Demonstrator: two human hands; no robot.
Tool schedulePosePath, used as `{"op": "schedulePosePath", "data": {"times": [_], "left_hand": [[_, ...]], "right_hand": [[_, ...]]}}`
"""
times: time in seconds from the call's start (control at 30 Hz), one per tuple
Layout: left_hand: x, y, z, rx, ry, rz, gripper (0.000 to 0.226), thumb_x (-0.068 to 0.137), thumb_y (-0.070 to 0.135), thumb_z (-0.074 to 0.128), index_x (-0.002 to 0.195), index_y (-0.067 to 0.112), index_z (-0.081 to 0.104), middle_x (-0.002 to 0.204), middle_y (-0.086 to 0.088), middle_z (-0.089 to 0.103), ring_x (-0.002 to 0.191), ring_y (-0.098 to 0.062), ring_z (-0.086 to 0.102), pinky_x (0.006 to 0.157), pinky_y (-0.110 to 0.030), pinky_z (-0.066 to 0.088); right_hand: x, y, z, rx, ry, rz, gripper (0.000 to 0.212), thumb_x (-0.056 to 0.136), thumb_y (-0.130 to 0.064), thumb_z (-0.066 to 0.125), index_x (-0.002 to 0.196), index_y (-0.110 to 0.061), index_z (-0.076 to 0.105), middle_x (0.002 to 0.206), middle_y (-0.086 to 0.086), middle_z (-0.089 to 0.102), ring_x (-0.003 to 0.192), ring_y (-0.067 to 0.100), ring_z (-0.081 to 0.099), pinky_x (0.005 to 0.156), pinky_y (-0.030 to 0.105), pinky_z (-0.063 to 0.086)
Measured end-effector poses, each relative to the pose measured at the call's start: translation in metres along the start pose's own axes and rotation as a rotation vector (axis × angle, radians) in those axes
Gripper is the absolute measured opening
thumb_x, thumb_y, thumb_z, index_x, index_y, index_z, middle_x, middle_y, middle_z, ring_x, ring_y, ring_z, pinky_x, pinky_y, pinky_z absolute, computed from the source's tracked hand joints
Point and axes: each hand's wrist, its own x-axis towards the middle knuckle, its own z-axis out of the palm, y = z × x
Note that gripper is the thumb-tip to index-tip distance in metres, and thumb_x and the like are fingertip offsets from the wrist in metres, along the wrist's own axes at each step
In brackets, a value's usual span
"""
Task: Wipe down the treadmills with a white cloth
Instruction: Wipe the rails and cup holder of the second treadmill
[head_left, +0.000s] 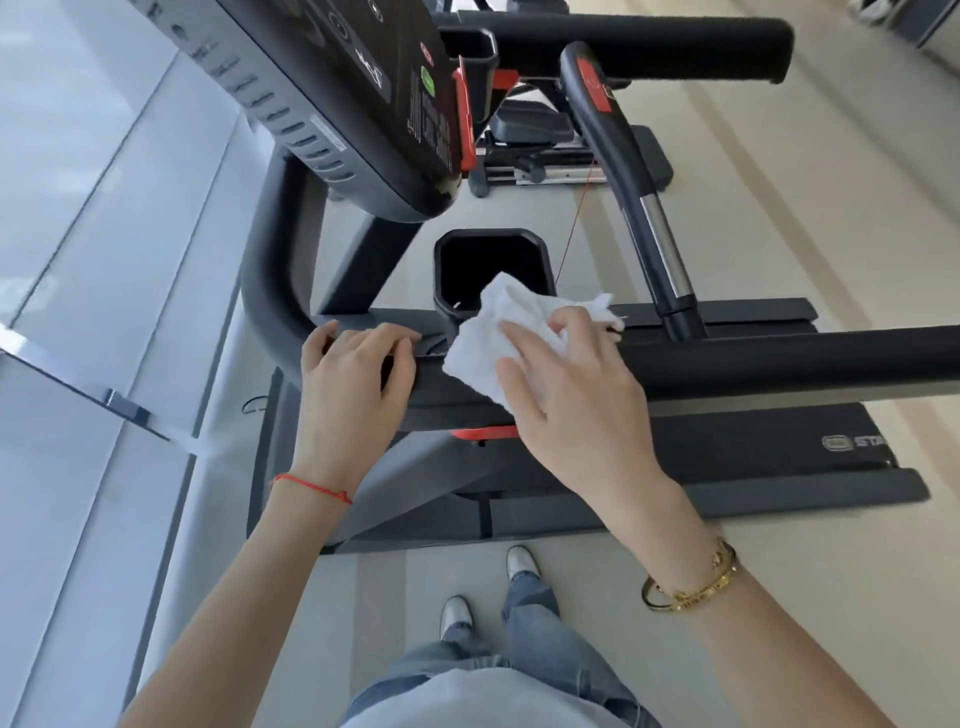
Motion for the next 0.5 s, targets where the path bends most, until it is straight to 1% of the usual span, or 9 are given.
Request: {"op": "schedulePosePath", "data": {"times": [0.07,0.1,0.13,0.17,0.2,0.27,0.33,0.4,0.5], "left_hand": [[-0.001,0.010,0.002,-0.055,-0.001,0.047,0.020,0.098,0.009,0.052,0.098,0.014,0.071,0.084,0.006,0.072,0.079,-0.018,0.064,0.104,-0.050,0.039],[0.000,0.015,0.003,-0.077,-0.004,0.069,0.021,0.098,0.008,0.051,0.098,0.014,0.071,0.085,0.007,0.072,0.078,-0.017,0.063,0.102,-0.049,0.040],[0.001,0.020,0.003,-0.093,-0.008,0.084,0.023,0.098,0.007,0.049,0.098,0.015,0.071,0.086,0.008,0.072,0.078,-0.015,0.063,0.102,-0.047,0.040],[0.003,0.023,0.003,-0.106,-0.013,0.094,0.024,0.098,0.007,0.048,0.098,0.016,0.071,0.088,0.009,0.072,0.079,-0.014,0.063,0.103,-0.046,0.040],[0.004,0.026,0.004,-0.117,-0.014,0.100,0.024,0.098,0.008,0.047,0.099,0.016,0.070,0.091,0.010,0.072,0.081,-0.013,0.063,0.103,-0.046,0.039],[0.007,0.033,0.007,-0.137,-0.006,0.105,0.023,0.098,0.009,0.048,0.099,0.014,0.070,0.093,0.010,0.072,0.079,-0.011,0.058,0.101,-0.046,0.040],[0.009,0.041,0.010,-0.157,0.003,0.108,0.022,0.097,0.010,0.049,0.100,0.013,0.070,0.093,0.008,0.072,0.076,-0.008,0.052,0.097,-0.046,0.043],[0.011,0.051,0.015,-0.183,-0.004,0.103,0.020,0.097,0.009,0.050,0.102,0.012,0.070,0.092,0.007,0.071,0.078,-0.010,0.055,0.093,-0.045,0.047],[0.012,0.069,0.025,-0.228,-0.031,0.102,0.020,0.098,0.009,0.051,0.106,0.012,0.069,0.097,0.005,0.071,0.089,-0.014,0.063,0.085,-0.040,0.052]], "right_hand": [[-0.001,-0.007,0.003,0.007,0.017,0.000,0.039,0.093,-0.052,0.041,0.124,-0.032,0.057,0.112,0.001,0.045,0.085,0.018,0.047,0.049,0.020,0.033],[0.001,-0.005,0.005,0.014,0.033,0.019,0.040,0.092,-0.055,0.043,0.122,-0.033,0.057,0.112,-0.001,0.044,0.083,0.015,0.044,0.048,0.018,0.028],[0.002,0.001,0.006,0.008,0.059,0.041,0.040,0.091,-0.057,0.044,0.119,-0.033,0.059,0.111,-0.001,0.045,0.084,0.015,0.043,0.049,0.019,0.028],[0.003,0.008,0.009,-0.022,0.098,0.052,0.039,0.091,-0.058,0.046,0.116,-0.032,0.062,0.112,0.000,0.047,0.088,0.017,0.043,0.054,0.023,0.034],[0.004,0.015,0.012,-0.070,0.145,0.048,0.039,0.092,-0.057,0.047,0.112,-0.029,0.065,0.115,0.002,0.050,0.093,0.020,0.044,0.065,0.029,0.040],[0.004,0.029,0.019,-0.126,0.212,0.004,0.039,0.094,-0.056,0.048,0.108,-0.025,0.067,0.127,0.004,0.053,0.107,0.026,0.044,0.088,0.037,0.038],[0.003,0.041,0.027,-0.080,0.228,-0.055,0.041,0.096,-0.054,0.046,0.112,-0.023,0.067,0.138,0.003,0.051,0.118,0.027,0.045,0.101,0.038,0.033],[0.002,0.055,0.034,-0.017,0.257,-0.079,0.040,0.097,-0.052,0.047,0.112,-0.021,0.068,0.137,0.001,0.053,0.122,0.027,0.045,0.104,0.037,0.033],[0.001,0.084,0.034,0.007,0.341,-0.062,0.039,0.097,-0.049,0.049,0.102,-0.017,0.070,0.129,-0.001,0.060,0.118,0.026,0.046,0.100,0.037,0.036]]}}
